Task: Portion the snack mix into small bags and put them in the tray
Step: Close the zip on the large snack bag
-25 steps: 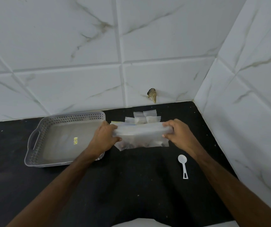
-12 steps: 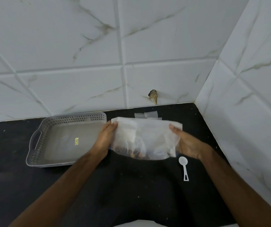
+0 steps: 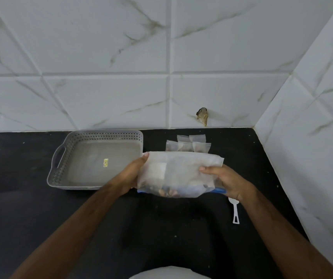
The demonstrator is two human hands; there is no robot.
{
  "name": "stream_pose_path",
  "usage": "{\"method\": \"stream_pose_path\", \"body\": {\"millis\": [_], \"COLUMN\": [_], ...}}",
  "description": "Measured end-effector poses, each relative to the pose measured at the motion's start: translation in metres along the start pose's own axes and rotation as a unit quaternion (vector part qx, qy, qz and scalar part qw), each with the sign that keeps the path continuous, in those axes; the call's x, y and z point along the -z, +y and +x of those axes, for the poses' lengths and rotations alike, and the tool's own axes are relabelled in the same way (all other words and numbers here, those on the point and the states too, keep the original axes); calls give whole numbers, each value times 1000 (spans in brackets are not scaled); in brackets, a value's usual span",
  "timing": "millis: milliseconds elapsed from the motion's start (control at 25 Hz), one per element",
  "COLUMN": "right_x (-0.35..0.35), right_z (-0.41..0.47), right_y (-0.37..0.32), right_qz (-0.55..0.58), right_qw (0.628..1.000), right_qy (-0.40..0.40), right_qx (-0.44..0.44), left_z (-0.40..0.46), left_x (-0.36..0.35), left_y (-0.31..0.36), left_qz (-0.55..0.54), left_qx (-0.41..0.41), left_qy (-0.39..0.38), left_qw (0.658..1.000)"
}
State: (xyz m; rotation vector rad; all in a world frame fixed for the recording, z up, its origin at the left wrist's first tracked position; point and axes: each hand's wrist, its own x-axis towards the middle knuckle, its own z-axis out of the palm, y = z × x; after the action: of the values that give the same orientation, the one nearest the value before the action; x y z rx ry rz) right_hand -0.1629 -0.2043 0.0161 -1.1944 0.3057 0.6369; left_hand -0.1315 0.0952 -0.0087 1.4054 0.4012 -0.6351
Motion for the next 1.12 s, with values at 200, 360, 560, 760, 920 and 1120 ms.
{"method": "stream_pose_path", "body": {"millis": [200,360,560,760,920,1120], "right_x": [-5,-25,-82,-178,-203,-189], "right_z": [10,15,37,75,88,111], "right_y": [3,-3,-17,8,36,21], "right_qz": [43,87,152,25,-84,-69], "right_qw": [999,996,985,973,982,997], "right_qy": [1,-11,-10,97,-29,-19], "right_qx": [-6,-2,80,207,166,31], "left_z": [-12,-14,-6,9,42,87], "left_x": [34,46,67,65,104,151], "left_y": [-11,-14,13,30,35,19], "left_qz": [39,-25,-272,-230,-162,-40], "left_qx": [39,0,-129,-173,-165,-85], "left_qy": [-165,-136,6,-8,19,-5], "left_qw": [985,990,954,958,973,996]}}
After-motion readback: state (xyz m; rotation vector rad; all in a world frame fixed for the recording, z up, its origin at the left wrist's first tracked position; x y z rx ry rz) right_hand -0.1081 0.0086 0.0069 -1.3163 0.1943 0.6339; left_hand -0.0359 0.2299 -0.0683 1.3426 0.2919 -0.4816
